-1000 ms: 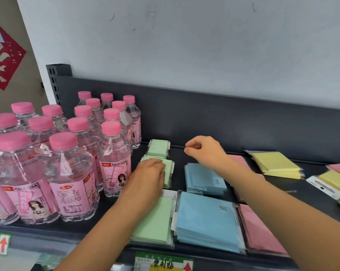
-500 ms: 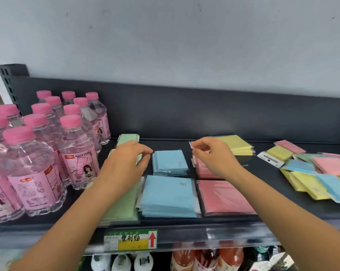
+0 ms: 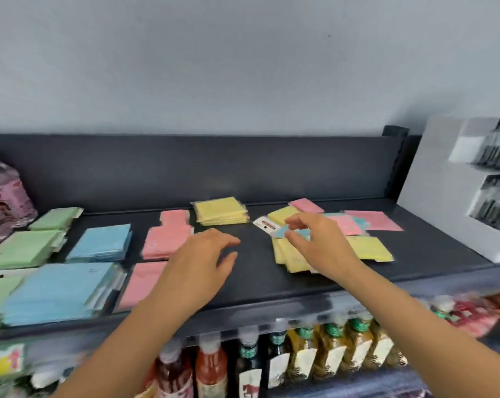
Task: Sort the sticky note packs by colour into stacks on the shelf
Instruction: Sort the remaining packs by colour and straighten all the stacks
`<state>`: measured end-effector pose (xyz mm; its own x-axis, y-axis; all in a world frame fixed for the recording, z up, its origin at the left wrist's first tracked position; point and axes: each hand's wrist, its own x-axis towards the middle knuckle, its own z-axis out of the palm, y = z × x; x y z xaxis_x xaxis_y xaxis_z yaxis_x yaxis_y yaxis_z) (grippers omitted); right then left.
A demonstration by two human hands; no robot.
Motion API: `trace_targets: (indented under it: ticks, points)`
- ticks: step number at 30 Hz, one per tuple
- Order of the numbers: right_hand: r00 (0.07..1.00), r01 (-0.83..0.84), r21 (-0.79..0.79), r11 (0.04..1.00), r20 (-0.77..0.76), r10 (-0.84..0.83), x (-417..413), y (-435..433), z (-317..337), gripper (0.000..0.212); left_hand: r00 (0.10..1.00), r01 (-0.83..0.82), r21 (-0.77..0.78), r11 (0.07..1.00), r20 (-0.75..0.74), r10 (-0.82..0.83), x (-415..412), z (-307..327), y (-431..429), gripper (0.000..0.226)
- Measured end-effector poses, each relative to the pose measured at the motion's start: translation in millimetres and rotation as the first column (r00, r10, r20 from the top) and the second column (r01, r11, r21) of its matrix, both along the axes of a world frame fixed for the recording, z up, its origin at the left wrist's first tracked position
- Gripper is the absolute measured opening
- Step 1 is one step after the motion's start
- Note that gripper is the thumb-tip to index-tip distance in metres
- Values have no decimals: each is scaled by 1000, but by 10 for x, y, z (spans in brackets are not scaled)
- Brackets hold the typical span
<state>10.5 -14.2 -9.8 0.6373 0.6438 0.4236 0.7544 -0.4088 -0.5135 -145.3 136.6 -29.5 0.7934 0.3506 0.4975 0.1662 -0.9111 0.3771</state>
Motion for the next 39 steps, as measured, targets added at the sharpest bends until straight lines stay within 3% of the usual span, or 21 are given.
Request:
trace_targets:
  ticks: [8, 19, 26, 31, 35, 39]
  points:
    - [1000, 31, 16, 999, -5, -31, 608, -1015, -79, 28, 998, 5, -14, 1000, -58, -6, 671, -69, -949, 29]
    - [997, 63, 22, 998, -45, -62, 1182, -1234, -270, 33, 992, 24, 45, 999, -126, -18, 1372, -47, -1084, 33]
    - [1000, -9, -49, 999, -19, 9, 1564, -976, -143, 41, 922, 149, 121, 981, -376, -94, 1924, 191, -973, 57]
    - [997, 71, -46, 996, -22, -72, 1924, -964, -63, 39, 815, 184, 178, 967, -577, -49, 2193, 268, -940, 42]
    - [994, 96, -153, 984, -30, -102, 2206, -1061, -113, 45, 814, 179, 157, 971, -578, -56, 2250, 191, -889, 29]
    - [980, -4, -440, 898, -180, -84, 2382, -1165, -248, 72, 861, 163, 214, 963, -508, -32, 2279, 118, -857, 17]
